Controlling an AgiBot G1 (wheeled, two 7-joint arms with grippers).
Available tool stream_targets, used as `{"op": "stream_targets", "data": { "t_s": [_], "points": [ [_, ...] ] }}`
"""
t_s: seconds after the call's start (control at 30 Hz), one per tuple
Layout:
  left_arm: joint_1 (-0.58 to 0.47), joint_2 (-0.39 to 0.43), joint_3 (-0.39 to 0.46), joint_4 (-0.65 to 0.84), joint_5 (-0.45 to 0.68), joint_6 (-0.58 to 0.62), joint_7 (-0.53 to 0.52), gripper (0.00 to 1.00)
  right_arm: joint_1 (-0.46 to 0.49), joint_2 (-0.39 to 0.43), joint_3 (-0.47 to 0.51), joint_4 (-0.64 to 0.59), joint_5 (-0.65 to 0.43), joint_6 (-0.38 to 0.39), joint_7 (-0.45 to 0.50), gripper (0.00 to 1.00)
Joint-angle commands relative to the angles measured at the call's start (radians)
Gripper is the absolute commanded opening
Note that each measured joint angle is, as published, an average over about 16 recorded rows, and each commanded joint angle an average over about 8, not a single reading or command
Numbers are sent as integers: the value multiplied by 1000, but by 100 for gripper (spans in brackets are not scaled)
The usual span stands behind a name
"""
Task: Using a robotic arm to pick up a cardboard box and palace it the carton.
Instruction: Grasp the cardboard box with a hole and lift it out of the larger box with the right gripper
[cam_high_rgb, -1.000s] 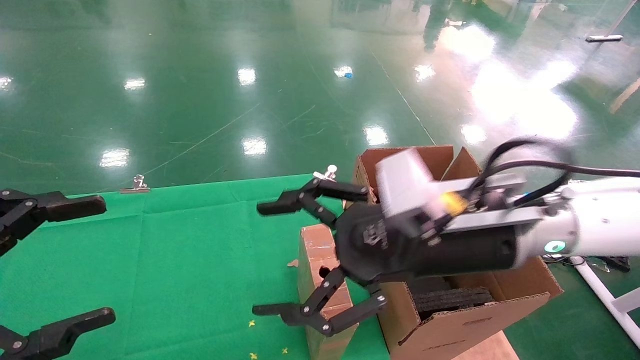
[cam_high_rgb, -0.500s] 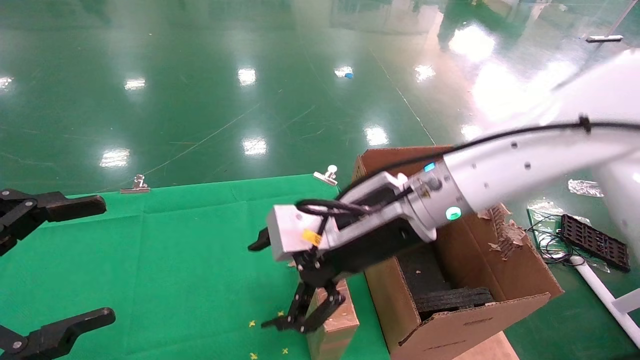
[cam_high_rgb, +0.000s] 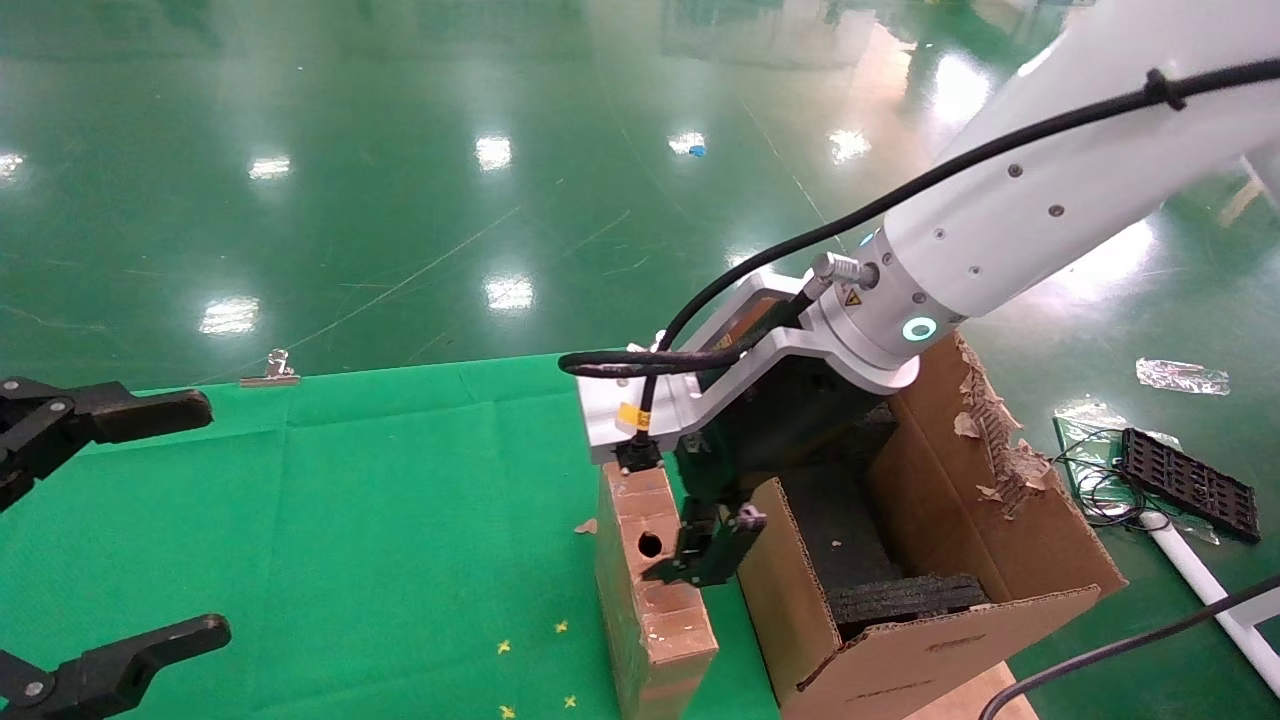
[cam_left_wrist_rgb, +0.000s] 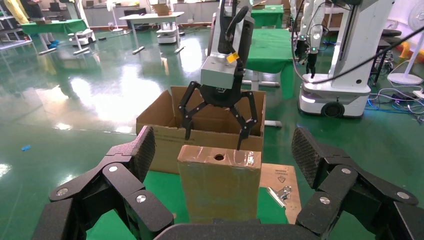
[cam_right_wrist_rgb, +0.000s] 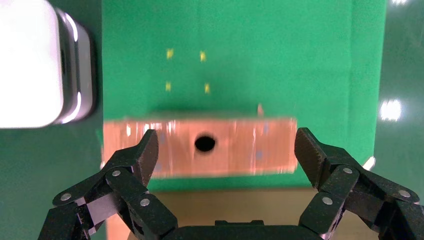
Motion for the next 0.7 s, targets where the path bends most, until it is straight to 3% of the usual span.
{"op": "stream_targets", "data": {
  "t_s": [0.03,0.37,0.7],
  "points": [
    [0,0,0,0,0,0,0,100,46,-4,-65,0,-2,0,30,100],
    [0,0,1,0,-1,0,0,100,164,-85,-303,1,13,17,128,100],
    [0,-1,2,0,-1,-1,1,100,196,-161,-407,4,-23,65,247,100]
  ]
}}
